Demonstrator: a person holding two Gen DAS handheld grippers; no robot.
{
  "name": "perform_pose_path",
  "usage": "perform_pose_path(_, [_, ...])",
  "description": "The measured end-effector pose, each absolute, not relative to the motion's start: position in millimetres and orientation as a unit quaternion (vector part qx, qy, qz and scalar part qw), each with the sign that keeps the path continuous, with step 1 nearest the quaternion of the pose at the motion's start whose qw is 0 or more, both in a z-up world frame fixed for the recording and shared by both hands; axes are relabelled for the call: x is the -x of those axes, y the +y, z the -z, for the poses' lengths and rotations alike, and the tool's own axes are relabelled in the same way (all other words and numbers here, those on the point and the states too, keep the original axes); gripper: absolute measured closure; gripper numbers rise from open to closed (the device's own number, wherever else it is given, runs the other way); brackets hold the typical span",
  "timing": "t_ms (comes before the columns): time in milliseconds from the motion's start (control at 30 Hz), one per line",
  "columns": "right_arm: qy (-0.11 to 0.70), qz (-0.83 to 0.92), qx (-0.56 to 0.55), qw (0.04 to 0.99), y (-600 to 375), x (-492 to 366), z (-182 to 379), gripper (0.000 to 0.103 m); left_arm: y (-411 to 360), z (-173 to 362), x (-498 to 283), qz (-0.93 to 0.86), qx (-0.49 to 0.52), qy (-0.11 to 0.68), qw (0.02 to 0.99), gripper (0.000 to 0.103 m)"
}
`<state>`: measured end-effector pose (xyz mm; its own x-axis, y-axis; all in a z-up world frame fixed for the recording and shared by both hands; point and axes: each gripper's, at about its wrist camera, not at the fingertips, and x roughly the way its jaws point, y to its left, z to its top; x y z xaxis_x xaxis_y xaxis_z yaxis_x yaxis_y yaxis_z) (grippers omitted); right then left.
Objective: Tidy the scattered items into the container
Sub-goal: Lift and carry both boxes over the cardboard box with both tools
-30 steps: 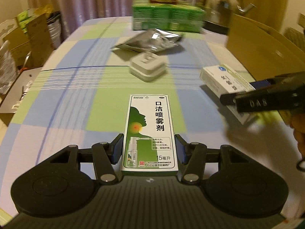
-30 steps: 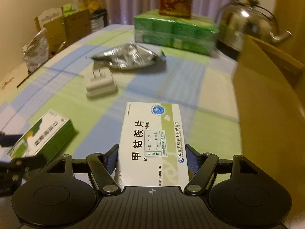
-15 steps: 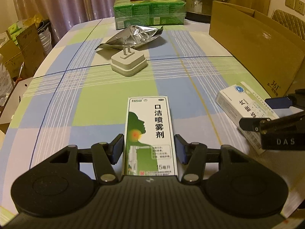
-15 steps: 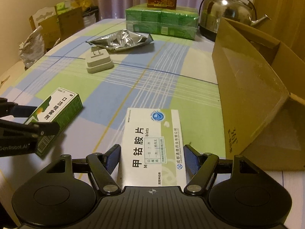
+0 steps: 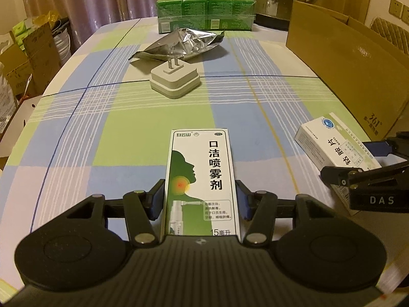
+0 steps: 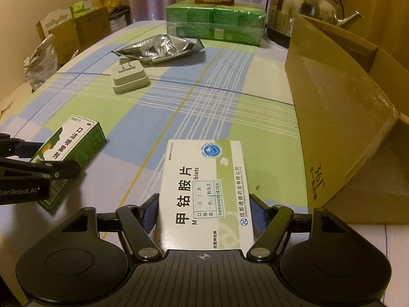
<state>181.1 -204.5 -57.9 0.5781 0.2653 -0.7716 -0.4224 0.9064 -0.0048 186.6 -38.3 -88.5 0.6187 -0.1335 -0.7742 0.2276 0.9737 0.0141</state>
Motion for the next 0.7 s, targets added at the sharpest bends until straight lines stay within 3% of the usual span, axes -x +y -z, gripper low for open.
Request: perform_pose_path(700, [0.387, -0.193, 0.082, 0.898, -220.7, -118.9, 8.8, 0.035, -42.3, 50.5, -121.4, 0.115, -0.066, 0.405, 0.904, 0.053])
